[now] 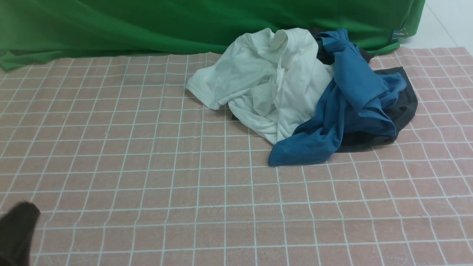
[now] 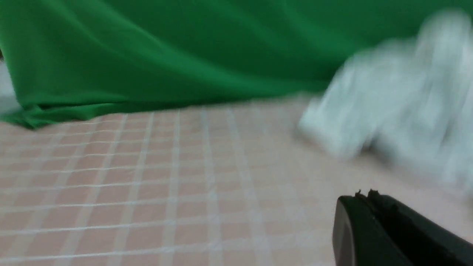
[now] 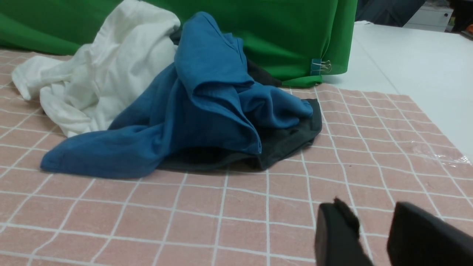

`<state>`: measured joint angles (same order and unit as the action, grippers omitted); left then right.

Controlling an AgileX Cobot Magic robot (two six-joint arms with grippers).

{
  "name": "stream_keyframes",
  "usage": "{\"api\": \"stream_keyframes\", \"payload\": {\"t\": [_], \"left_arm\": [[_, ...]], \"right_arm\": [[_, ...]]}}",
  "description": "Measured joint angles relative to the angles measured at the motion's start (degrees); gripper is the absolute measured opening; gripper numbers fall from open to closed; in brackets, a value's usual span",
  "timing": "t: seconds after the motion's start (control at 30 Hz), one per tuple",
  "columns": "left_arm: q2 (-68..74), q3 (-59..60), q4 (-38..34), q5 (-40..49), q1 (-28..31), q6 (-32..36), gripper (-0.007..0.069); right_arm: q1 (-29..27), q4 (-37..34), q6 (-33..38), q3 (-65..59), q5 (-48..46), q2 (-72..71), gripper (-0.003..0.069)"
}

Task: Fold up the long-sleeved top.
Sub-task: Spread the long sleeves with your arms and place them on the tabletop

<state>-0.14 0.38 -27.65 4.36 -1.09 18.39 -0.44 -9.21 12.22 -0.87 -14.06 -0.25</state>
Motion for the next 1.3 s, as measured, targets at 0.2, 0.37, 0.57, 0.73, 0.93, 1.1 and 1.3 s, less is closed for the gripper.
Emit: {"api": "stream_keyframes", "payload": {"t": [0.2, 0.37, 0.57, 0.73, 0.93, 1.1, 1.3], "left_arm": [[0.0, 0.0, -17.23, -9.78, 0.0, -6.34, 0.0018], [0.0, -1.54, -16.83, -8.14, 0.0, -8.47, 0.0018], [6.03, -16.4, -9.81, 15.54, 0.0, 3.2, 0.0018], [19.24, -25.61, -9.08, 28.32, 0.0, 8.52, 0.0018], [39.54, -33.56, -8.13, 32.8, 0.0, 10.33, 0.0018], [51.2, -36.71, -10.31, 31.07, 0.0, 15.1, 0.0018], [60.58, -38.66, -23.44, 34.14, -0.38, 28.56, 0.0018]], "right_arm": [[0.0, 0.0, 0.0, 0.0, 0.0, 0.0, 0.0242], [0.0, 0.0, 0.0, 0.0, 0.0, 0.0, 0.0242], [0.0, 0.0, 0.0, 0.0, 0.0, 0.0, 0.0242], [0.0, 0.0, 0.0, 0.0, 0.0, 0.0, 0.0242], [0.0, 0.0, 0.0, 0.0, 0.0, 0.0, 0.0242], [0.0, 0.0, 0.0, 0.0, 0.0, 0.0, 0.0242], [0.0, 0.0, 0.0, 0.0, 0.05, 0.0, 0.0242]]}}
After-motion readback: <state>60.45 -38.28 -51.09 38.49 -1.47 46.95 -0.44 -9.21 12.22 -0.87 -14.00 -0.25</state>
